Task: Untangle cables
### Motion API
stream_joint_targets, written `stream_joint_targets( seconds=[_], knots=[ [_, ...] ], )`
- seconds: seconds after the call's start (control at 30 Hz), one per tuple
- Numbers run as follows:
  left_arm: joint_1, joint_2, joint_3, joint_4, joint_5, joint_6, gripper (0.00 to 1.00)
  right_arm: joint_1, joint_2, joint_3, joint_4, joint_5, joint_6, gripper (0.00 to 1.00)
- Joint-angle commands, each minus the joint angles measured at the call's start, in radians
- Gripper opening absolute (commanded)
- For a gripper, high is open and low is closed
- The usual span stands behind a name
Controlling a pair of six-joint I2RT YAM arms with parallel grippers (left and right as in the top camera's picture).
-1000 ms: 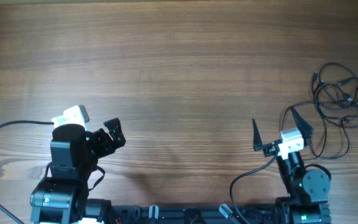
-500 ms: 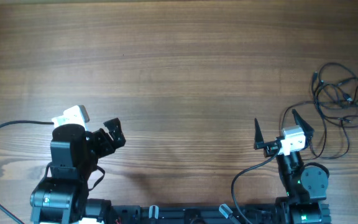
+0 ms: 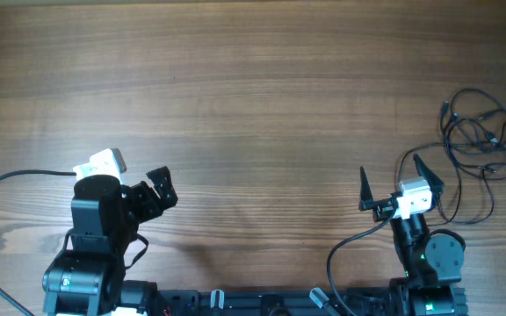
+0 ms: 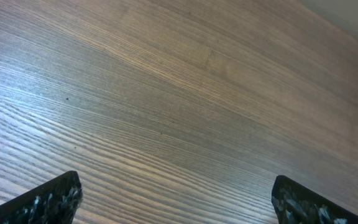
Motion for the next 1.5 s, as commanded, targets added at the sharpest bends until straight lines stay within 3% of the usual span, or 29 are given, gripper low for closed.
stream_joint_targets(
  seconds=[0.0, 0.23, 0.37, 0.6, 0.73, 0.93, 1.1, 1.27, 1.47],
  knots=[
    [-0.002, -0.002, -0.010, 0.000, -0.002, -0.013, 1.00, 0.005, -0.013, -0.001, 0.003, 0.017, 0.017, 1.00],
    [-0.006, -0.012, -0.013, -0.001, -0.002, -0.012, 1.00, 0.005, -0.012, -0.001, 0.003, 0.017, 0.017, 1.00],
    [-0.003, -0.127, -0.048, -0.027, 0.001, -0.009, 1.00, 0.005, -0.012, -0.001, 0.003, 0.017, 0.017, 1.00],
    [0.057, -0.499, -0.430, 0.454, 0.005, 0.002, 1.00, 0.005, -0.012, -0.001, 0.003, 0.017, 0.017, 1.00],
    [0.070, -0.602, -0.576, 0.676, 0.005, 0.007, 1.00, 0.005, -0.012, -0.001, 0.003, 0.017, 0.018, 1.00],
    [0.069, -0.620, -0.699, 0.956, 0.032, 0.177, 1.00, 0.005, -0.012, -0.001, 0.003, 0.017, 0.018, 1.00],
    [0.069, -0.620, -0.700, 0.907, 0.129, 0.400, 1.00, 0.005, -0.012, -0.001, 0.003, 0.017, 0.017, 1.00],
    [0.069, -0.620, -0.700, 0.757, 0.140, 0.386, 1.00, 0.005, -0.012, -0.001, 0.003, 0.017, 0.017, 1.00],
    [0.068, -0.620, -0.700, 0.758, 0.144, 0.349, 1.00, 0.005, -0.012, -0.001, 0.003, 0.017, 0.017, 1.00]
  ],
)
